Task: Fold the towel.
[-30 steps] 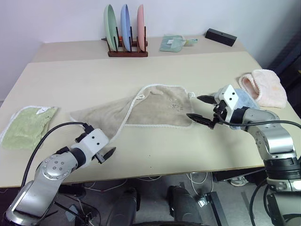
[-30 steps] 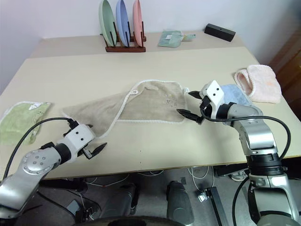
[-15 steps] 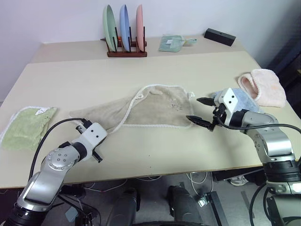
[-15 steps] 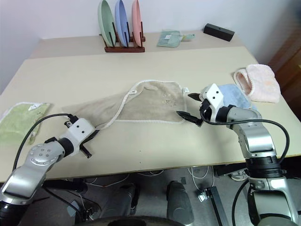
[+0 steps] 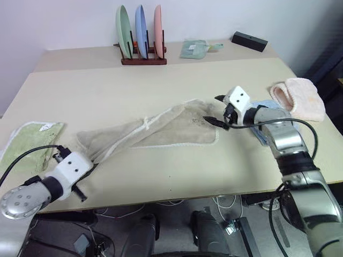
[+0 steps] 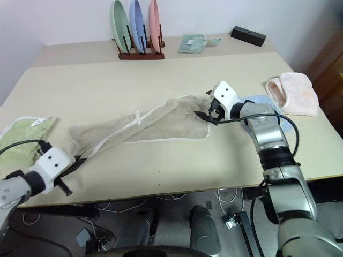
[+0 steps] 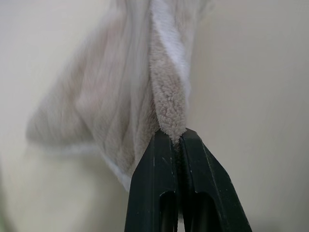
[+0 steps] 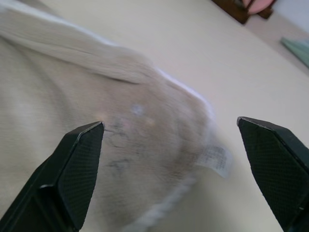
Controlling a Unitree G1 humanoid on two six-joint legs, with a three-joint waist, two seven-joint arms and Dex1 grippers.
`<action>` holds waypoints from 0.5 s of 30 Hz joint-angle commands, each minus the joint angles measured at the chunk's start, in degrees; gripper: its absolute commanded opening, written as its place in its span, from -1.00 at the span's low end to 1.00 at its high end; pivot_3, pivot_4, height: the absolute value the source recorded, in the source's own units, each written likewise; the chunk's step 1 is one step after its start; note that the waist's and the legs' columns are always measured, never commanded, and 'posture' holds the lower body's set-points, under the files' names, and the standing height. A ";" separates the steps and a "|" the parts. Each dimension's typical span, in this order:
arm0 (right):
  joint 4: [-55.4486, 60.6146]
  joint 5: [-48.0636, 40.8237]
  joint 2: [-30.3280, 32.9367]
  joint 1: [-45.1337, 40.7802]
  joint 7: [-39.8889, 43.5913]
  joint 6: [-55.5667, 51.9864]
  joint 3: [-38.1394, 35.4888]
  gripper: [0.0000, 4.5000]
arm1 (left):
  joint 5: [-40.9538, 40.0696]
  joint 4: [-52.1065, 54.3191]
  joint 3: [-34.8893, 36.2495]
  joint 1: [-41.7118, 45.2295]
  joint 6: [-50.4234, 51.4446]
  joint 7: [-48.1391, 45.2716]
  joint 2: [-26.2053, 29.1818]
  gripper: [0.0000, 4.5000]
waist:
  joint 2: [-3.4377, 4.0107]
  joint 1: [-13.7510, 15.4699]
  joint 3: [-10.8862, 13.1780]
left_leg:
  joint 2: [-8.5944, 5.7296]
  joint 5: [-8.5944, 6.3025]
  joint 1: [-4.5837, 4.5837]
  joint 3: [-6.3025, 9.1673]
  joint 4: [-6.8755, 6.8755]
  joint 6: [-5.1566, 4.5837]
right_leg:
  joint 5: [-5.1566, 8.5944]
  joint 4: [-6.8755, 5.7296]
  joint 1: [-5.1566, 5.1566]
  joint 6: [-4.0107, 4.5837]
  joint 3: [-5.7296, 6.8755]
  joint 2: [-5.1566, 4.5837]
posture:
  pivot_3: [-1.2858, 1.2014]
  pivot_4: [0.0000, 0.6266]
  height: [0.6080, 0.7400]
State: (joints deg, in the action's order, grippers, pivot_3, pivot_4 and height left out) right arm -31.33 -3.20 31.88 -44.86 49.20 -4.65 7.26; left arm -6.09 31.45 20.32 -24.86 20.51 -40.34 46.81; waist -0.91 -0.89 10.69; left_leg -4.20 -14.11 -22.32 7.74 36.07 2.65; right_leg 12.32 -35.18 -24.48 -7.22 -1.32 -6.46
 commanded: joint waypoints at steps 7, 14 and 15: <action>-27.43 -0.02 -9.67 -16.25 -7.15 -2.40 -3.95 1.00 | 0.26 -0.77 3.88 -5.82 -5.87 -2.69 -1.73 -0.97 | 0.03 -0.26 0.05 | 0.01 -0.01 0.02 0.02 0.01 -0.01 | -0.01 -0.03 -0.01 0.01 0.00 0.02 | 0.03 -0.52 0.94; -37.86 1.56 -13.25 -21.64 -11.06 -4.85 -5.64 1.00 | 0.70 -2.04 2.57 -5.55 -7.53 -2.68 -2.93 -0.97 | 0.07 -0.75 0.06 | -0.01 -0.01 0.02 0.03 -0.03 -0.01 | -0.01 -0.07 -0.04 0.01 0.00 0.04 | 0.03 -0.52 0.94; -38.57 2.43 -13.56 -21.89 -11.41 -4.62 -5.13 1.00 | 0.70 -2.46 2.46 -5.45 -7.99 -2.72 -3.10 -0.97 | 0.07 -0.98 0.06 | -0.01 -0.01 0.02 0.03 -0.03 -0.01 | -0.01 -0.07 -0.05 0.00 0.00 0.04 | 0.03 -0.52 0.94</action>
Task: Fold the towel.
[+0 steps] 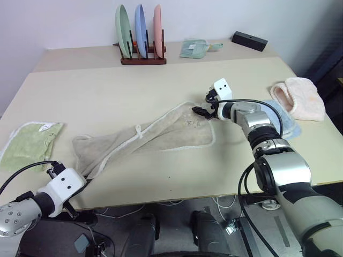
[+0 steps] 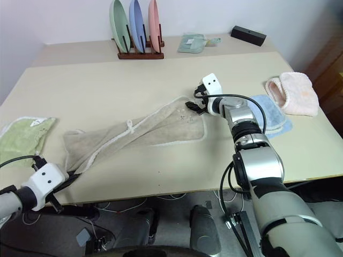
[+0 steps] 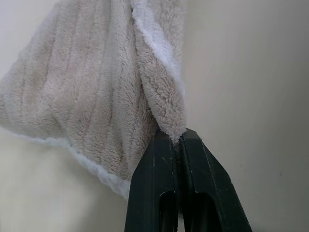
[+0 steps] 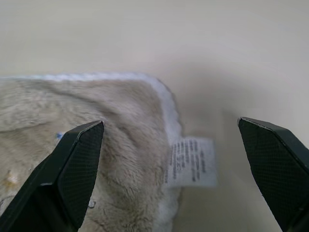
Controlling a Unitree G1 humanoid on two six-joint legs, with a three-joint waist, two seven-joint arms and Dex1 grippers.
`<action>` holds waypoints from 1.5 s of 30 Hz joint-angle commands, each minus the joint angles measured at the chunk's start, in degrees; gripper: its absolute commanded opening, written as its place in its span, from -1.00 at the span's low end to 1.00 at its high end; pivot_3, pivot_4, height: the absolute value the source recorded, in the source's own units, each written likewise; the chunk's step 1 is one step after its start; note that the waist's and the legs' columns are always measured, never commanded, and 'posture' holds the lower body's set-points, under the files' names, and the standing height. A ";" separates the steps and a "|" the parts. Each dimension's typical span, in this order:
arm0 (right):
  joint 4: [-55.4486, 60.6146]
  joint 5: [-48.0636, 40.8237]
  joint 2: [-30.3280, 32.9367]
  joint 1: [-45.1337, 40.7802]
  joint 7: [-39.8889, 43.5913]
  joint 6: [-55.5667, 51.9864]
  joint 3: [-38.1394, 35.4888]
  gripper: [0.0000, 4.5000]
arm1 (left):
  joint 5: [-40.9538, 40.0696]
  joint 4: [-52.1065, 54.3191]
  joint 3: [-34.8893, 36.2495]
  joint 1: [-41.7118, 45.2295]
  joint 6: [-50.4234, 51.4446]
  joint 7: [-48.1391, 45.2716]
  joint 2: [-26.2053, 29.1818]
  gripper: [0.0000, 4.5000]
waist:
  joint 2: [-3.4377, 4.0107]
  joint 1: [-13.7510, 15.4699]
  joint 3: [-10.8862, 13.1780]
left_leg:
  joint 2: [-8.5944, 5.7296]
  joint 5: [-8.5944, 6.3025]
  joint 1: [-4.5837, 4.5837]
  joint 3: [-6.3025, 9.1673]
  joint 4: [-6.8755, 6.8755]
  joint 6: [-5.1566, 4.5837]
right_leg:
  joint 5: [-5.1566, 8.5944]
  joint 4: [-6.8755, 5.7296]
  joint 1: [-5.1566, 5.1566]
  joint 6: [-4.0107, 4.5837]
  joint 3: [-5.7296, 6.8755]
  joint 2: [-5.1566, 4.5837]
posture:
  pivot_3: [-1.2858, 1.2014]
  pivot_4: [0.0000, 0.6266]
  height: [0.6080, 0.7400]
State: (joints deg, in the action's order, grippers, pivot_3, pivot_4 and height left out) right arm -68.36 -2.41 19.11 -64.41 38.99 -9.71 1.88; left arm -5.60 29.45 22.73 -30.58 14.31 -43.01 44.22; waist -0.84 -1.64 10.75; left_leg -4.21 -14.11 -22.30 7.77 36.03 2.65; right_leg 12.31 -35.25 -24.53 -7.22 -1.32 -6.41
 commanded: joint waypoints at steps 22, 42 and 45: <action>60.23 -2.73 18.84 31.47 25.28 -15.20 2.52 -0.98 | -0.08 -10.14 -3.07 14.68 -6.35 2.26 -2.95 -1.00 | 0.13 0.21 -0.03 | -0.02 -0.01 0.00 0.05 0.06 -0.02 | -0.01 -0.11 0.00 -0.03 0.02 -0.02 | 0.03 -0.52 0.94; 44.52 -5.61 13.98 21.60 10.81 -20.18 -1.28 0.49 | 0.63 -12.15 -8.23 20.43 -6.63 1.87 -1.84 -1.00 | 0.15 0.60 -0.04 | 0.00 -0.01 0.00 -0.01 0.09 -0.01 | -0.01 -0.08 0.00 -0.03 0.00 -0.03 | 0.03 -0.52 0.94; 37.86 -3.77 12.16 18.68 9.79 -17.96 0.38 0.49 | 0.49 -11.06 -8.39 20.04 -6.08 2.33 -2.10 -1.00 | 0.15 0.54 -0.04 | -0.01 -0.01 0.00 -0.01 0.09 -0.01 | -0.01 -0.07 0.00 -0.03 0.00 -0.03 | 0.03 -0.52 0.94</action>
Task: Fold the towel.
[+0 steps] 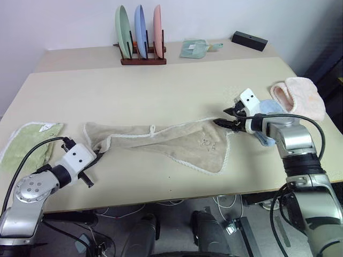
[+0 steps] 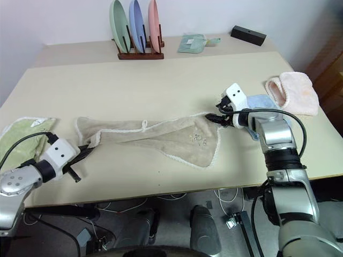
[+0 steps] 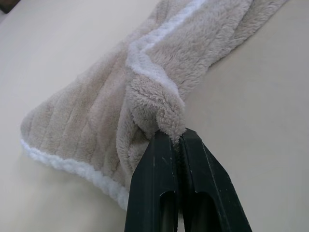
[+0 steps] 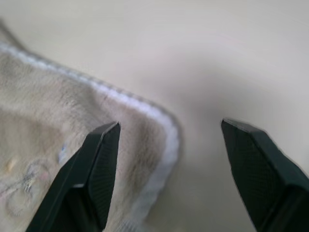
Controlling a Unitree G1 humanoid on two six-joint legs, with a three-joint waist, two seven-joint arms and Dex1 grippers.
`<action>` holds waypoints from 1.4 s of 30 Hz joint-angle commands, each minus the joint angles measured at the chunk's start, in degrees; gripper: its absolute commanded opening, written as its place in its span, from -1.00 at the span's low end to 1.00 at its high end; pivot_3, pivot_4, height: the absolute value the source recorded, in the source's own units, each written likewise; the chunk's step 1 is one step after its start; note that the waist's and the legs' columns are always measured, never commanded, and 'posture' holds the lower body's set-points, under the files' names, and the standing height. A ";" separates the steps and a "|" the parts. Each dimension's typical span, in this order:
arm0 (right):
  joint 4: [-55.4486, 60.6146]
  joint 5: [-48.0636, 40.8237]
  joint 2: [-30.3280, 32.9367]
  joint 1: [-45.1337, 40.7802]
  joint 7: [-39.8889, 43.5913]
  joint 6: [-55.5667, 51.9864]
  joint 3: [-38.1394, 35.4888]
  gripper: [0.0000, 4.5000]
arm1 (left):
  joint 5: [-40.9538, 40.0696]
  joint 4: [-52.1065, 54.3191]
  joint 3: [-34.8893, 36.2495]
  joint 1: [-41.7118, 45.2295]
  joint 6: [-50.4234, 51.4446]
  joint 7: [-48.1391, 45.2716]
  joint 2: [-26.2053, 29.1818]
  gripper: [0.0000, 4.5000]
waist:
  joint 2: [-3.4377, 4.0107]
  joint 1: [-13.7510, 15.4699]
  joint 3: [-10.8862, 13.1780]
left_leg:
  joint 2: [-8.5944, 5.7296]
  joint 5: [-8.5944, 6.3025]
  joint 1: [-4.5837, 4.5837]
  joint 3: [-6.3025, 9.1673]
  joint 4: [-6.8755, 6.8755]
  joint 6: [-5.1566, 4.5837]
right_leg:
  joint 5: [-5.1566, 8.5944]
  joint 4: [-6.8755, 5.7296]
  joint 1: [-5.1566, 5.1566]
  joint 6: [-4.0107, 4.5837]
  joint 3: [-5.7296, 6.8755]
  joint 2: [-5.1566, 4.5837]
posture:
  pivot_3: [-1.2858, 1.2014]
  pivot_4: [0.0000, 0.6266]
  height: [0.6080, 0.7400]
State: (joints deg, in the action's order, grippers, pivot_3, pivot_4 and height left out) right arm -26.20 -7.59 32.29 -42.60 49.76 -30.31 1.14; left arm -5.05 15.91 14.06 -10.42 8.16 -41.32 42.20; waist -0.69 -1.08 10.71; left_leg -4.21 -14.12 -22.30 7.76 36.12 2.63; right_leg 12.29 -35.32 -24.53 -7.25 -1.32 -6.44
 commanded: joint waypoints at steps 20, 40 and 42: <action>-7.92 8.89 3.17 -5.12 -0.87 14.58 4.83 -0.99 | -3.42 1.91 2.07 5.14 3.20 3.04 -0.98 -1.00 | 0.01 0.36 0.00 | -0.04 0.00 0.00 0.02 0.04 0.00 | 0.00 0.00 0.04 0.00 0.01 0.00 | 0.03 -0.52 0.94; 0.10 1.94 5.73 -15.90 3.44 35.32 0.76 -0.99 | -9.59 -20.90 7.20 43.61 2.61 5.93 3.75 -1.00 | -0.03 -2.95 0.04 | -0.06 0.02 -0.19 -0.31 -0.14 0.30 | -0.09 0.03 -0.33 -0.18 0.09 -0.17 | 0.03 -0.52 0.94; 8.05 -0.56 6.83 -9.39 6.41 30.11 0.69 -0.99 | -12.25 -14.29 9.37 34.91 4.65 2.56 4.78 -1.00 | -0.02 -3.03 0.05 | 0.00 -0.02 -0.17 -0.36 -0.12 0.24 | -0.09 -0.03 -0.37 -0.18 0.08 -0.16 | 0.03 -0.52 0.94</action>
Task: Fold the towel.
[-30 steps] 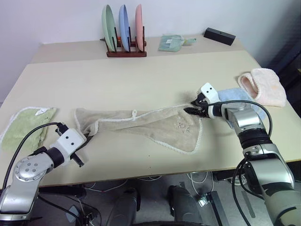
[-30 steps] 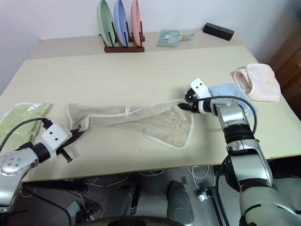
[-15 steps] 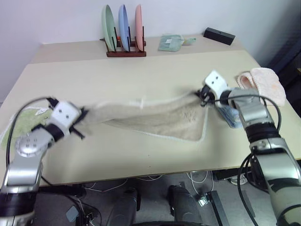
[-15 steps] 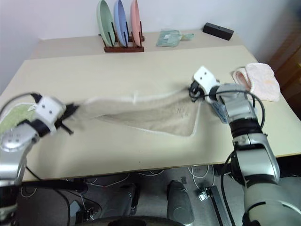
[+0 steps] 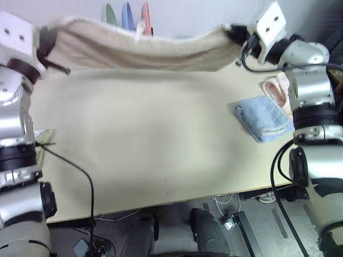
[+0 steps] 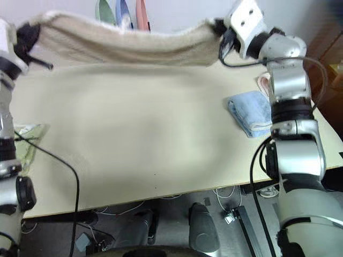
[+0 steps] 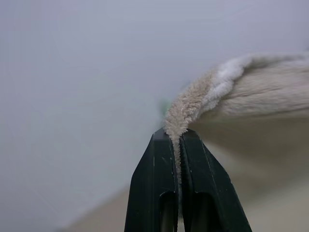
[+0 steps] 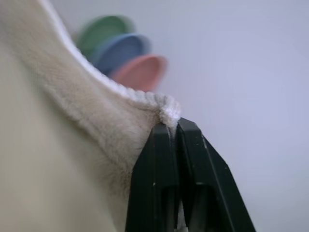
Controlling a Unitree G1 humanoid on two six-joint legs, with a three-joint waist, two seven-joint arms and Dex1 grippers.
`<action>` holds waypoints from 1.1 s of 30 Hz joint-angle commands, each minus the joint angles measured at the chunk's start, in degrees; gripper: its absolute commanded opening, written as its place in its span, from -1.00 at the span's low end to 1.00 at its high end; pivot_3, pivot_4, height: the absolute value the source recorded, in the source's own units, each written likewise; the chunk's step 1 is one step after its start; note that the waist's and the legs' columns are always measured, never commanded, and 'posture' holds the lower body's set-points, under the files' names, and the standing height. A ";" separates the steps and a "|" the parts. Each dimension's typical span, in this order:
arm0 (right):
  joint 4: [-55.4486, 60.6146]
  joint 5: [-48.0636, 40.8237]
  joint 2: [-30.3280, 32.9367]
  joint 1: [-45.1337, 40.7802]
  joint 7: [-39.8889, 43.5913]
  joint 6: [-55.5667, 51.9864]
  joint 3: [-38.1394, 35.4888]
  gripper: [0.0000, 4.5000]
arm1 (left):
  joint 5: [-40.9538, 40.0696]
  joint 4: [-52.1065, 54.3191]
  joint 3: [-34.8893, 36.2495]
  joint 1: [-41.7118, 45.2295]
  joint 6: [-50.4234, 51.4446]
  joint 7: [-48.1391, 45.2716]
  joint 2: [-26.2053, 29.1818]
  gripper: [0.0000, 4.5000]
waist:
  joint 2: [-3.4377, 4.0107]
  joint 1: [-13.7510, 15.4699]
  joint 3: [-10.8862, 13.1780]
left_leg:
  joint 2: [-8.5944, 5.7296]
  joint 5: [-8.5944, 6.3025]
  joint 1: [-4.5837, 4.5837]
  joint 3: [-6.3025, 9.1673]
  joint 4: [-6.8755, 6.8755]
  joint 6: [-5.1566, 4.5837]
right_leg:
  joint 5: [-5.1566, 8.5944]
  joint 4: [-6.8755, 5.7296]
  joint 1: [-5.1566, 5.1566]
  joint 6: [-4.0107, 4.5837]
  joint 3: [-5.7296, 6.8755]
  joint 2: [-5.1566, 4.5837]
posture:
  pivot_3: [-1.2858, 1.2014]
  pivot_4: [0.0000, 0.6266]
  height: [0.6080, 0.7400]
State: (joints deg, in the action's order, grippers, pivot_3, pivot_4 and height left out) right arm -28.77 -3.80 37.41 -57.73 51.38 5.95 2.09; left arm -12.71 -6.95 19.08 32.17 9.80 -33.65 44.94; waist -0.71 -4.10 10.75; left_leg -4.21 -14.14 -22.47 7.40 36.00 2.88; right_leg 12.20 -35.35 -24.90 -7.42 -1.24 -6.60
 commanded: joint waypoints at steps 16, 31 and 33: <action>32.37 -16.08 15.98 32.93 16.47 -26.44 -5.99 -0.99 | -12.19 26.63 19.08 -49.15 18.05 -14.74 3.52 -1.00 | 0.01 2.80 0.09 | 0.09 -0.20 0.23 -0.13 0.32 -0.35 | 0.10 0.04 0.35 0.18 -0.01 -0.01 | 0.03 -0.52 0.94; 12.40 -2.62 5.24 20.07 6.39 -14.69 3.13 -0.99 | -5.70 10.42 3.32 -29.68 11.61 -10.19 2.78 -1.00 | -0.01 3.18 0.07 | 0.04 -0.19 0.22 -0.15 0.29 -0.34 | 0.00 0.05 0.29 0.07 0.00 -0.01 | 0.03 -0.52 0.94; 10.15 -1.73 4.27 19.03 5.53 -13.82 3.31 -0.99 | -4.89 7.27 1.69 -26.81 10.94 -10.07 2.65 -1.00 | -0.01 3.17 0.07 | 0.03 -0.19 0.22 -0.15 0.29 -0.33 | 0.00 0.05 0.28 0.07 0.00 -0.01 | 0.03 -0.52 0.94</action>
State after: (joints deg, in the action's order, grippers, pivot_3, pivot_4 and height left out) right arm -18.00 -6.40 41.48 -37.23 58.00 -9.25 6.22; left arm -18.66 1.72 20.69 4.07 22.24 -44.43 47.11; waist -0.72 -0.92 10.82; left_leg -4.18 -14.33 -22.25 7.25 36.29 2.54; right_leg 12.19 -35.31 -24.62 -7.36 -1.24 -6.61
